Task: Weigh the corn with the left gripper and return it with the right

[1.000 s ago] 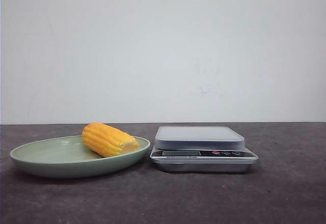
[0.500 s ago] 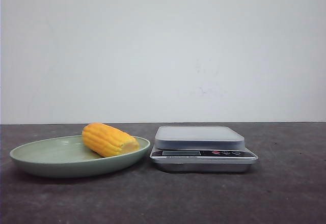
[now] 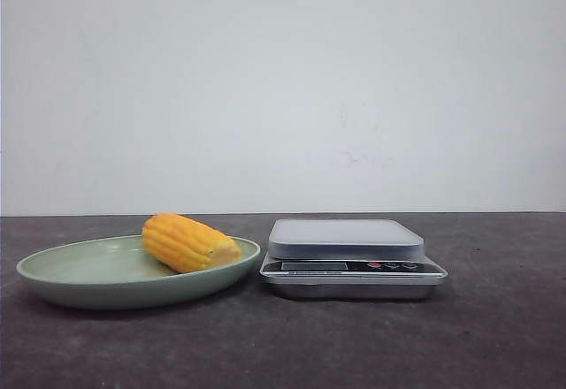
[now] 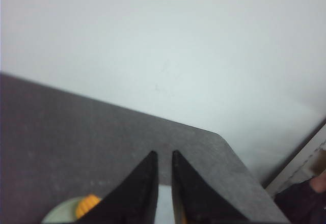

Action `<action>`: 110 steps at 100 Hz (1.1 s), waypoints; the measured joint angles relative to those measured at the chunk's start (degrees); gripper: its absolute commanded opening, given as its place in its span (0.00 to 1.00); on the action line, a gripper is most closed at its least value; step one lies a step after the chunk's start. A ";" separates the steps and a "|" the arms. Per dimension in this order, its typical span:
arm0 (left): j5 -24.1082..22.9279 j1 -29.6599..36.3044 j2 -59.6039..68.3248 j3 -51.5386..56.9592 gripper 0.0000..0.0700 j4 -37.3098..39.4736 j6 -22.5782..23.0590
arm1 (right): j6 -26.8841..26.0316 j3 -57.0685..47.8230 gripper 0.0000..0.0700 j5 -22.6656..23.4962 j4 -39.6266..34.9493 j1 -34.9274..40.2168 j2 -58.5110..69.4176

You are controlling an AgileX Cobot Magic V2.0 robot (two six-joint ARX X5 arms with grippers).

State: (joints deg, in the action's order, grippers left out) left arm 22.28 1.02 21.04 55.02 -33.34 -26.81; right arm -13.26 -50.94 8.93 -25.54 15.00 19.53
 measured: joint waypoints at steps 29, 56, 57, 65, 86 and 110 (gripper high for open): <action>0.02 0.00 1.55 2.08 0.50 -1.60 5.27 | 1.49 -3.65 0.25 0.11 -0.17 0.00 3.87; 0.02 0.00 1.55 2.08 0.88 -4.83 5.92 | 1.46 -3.65 1.00 0.15 -0.39 0.00 3.80; 0.02 0.00 1.55 2.08 0.88 -4.94 5.95 | 1.38 -3.65 1.00 0.17 -0.39 0.00 3.80; 0.02 0.00 1.55 2.08 0.88 -6.34 6.05 | 1.49 -3.65 1.00 0.28 -0.39 0.00 3.80; 0.02 0.00 1.79 2.08 0.88 -10.54 6.16 | 1.49 -3.65 1.00 0.26 -1.14 0.00 3.80; 0.02 0.00 3.63 2.08 0.85 -11.45 6.12 | 1.46 -3.65 1.00 0.26 -3.80 0.00 3.93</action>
State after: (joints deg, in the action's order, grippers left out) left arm 22.30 1.02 24.67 57.10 -44.80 -20.69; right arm -11.79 -54.59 9.19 -29.34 15.00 23.46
